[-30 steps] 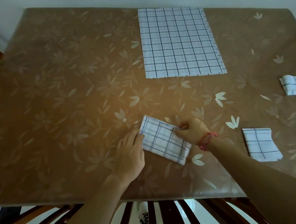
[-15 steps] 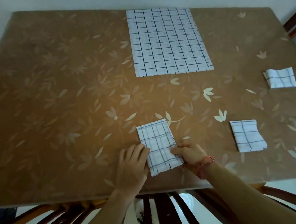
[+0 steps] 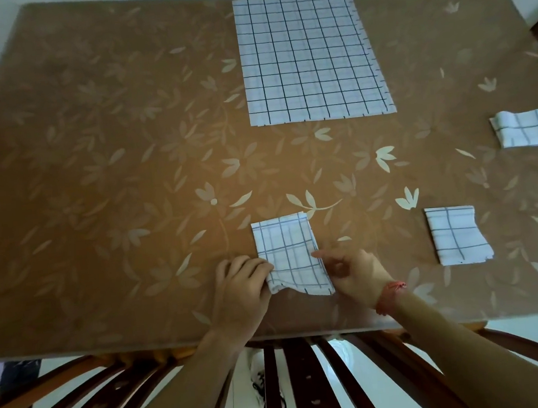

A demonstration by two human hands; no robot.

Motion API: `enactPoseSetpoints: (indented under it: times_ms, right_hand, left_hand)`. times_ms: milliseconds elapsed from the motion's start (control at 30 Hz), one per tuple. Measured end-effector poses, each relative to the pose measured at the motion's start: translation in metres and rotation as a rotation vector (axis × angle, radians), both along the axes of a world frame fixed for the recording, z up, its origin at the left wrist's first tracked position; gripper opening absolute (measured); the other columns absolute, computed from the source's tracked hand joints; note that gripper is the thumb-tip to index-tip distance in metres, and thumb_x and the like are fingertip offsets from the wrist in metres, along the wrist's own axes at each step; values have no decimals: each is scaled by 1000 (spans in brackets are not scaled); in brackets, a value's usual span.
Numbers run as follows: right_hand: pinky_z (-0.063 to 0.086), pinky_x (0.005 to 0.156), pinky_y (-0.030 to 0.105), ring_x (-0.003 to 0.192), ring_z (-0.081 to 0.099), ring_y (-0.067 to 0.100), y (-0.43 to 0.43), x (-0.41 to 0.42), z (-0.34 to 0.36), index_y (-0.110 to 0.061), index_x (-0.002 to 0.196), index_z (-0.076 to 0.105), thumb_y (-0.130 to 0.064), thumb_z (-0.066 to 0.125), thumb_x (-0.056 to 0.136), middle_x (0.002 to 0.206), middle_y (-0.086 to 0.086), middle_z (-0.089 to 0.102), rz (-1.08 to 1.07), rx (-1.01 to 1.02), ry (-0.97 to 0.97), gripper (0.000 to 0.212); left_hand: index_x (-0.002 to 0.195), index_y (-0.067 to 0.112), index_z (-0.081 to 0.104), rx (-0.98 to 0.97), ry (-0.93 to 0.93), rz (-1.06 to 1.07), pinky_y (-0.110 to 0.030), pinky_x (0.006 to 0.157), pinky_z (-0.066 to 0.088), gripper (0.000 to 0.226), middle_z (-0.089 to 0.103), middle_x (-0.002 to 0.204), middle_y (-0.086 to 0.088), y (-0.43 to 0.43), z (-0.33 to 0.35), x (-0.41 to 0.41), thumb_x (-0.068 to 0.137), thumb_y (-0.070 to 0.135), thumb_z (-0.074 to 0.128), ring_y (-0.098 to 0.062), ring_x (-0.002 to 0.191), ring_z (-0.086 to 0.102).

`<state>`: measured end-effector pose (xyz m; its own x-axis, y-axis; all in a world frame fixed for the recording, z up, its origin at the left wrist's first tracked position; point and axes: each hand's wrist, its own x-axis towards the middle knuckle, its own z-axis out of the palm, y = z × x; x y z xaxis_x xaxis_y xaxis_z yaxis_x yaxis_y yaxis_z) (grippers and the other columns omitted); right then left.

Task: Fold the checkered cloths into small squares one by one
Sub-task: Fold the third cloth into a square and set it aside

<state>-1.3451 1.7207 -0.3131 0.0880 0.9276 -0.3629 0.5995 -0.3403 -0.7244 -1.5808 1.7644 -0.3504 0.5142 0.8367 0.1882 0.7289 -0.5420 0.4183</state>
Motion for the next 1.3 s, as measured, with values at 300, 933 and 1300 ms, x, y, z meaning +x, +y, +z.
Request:
enactPoseSetpoints:
  times_ms: [300,933,1300]
  right_hand:
    - [54,55,29,92,49,4,4,0,-13,-28,86,74,-39,68,78,108,-7,63,279,379,-397,15]
    - [45,56,12,66,62,1,50,-11,-5,-26,80,73,-44,67,83,65,-12,66,-88,-71,-146,19]
    - [51,60,24,68,63,7,70,-14,-13,-24,75,72,-50,68,80,69,-10,67,-93,-165,-208,27]
  left_hand:
    - [99,16,72,24,-28,0,-37,89,36,21,71,105,5,0,-8,-4,85,29,64,-20,105,60]
    - [106,20,64,-237,-98,323,-27,83,28,20,59,74,18,15,6,8,88,27,66,-7,79,51]
    - [137,9,50,52,235,-36,-40,92,44,45,50,138,-9,25,-3,-1,93,19,55,-25,126,47]
